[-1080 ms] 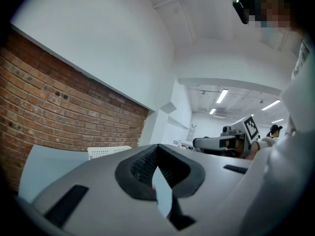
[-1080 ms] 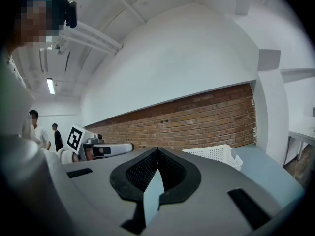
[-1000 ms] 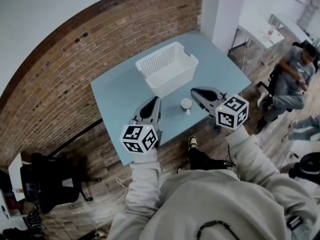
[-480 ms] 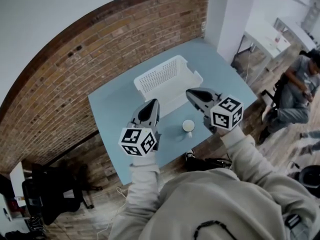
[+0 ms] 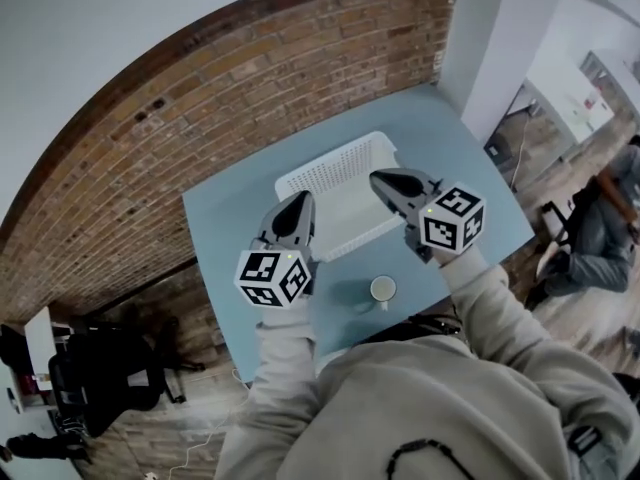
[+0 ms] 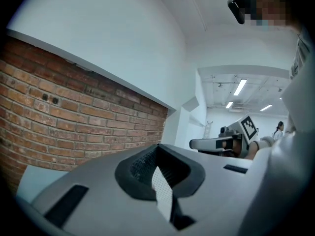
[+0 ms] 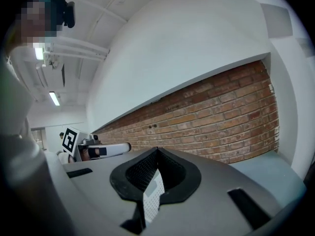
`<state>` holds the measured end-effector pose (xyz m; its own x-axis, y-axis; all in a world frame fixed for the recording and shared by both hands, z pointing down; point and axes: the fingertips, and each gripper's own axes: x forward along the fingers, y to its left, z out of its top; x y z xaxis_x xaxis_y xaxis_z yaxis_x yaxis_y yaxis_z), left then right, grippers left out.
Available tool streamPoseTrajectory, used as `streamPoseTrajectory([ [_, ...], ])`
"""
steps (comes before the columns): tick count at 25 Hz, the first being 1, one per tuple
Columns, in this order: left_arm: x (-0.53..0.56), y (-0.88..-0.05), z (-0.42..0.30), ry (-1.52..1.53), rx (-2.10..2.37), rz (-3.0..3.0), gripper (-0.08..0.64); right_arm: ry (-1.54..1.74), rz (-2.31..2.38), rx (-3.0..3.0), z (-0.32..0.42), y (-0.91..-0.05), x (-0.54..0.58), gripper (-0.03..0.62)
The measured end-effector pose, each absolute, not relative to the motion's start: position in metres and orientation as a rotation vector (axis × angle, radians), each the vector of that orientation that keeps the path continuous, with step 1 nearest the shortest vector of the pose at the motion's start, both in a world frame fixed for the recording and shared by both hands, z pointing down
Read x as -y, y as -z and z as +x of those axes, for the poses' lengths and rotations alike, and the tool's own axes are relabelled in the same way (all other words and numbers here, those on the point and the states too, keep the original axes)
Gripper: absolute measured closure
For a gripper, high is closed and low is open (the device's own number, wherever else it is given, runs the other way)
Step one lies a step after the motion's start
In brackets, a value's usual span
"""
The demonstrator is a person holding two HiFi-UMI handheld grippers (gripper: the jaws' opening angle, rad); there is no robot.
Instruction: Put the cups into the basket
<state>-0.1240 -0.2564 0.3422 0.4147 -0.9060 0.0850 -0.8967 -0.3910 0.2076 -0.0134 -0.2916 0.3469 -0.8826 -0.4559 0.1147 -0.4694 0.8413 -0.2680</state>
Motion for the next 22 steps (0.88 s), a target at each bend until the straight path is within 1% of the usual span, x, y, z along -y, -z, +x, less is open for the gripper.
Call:
streamPoseTrajectory([
  [6,0.268,-0.347,-0.141,0.037,1.692,2.393,0.565,-0.465,0.650,2.977,-0.033,-0.350,0.315,0.583],
  [14,0.270,-0.356,-0.150,0.061,1.603,2.427,0.565,-0.424,0.681,2.943,-0.054,-0.355,0.315,0.583],
  [22,0.283,-0.315,-0.141,0.124,1.517,2.522,0.565,-0.379,0.752,2.956,-0.048,-0.324,0.313,0.583],
])
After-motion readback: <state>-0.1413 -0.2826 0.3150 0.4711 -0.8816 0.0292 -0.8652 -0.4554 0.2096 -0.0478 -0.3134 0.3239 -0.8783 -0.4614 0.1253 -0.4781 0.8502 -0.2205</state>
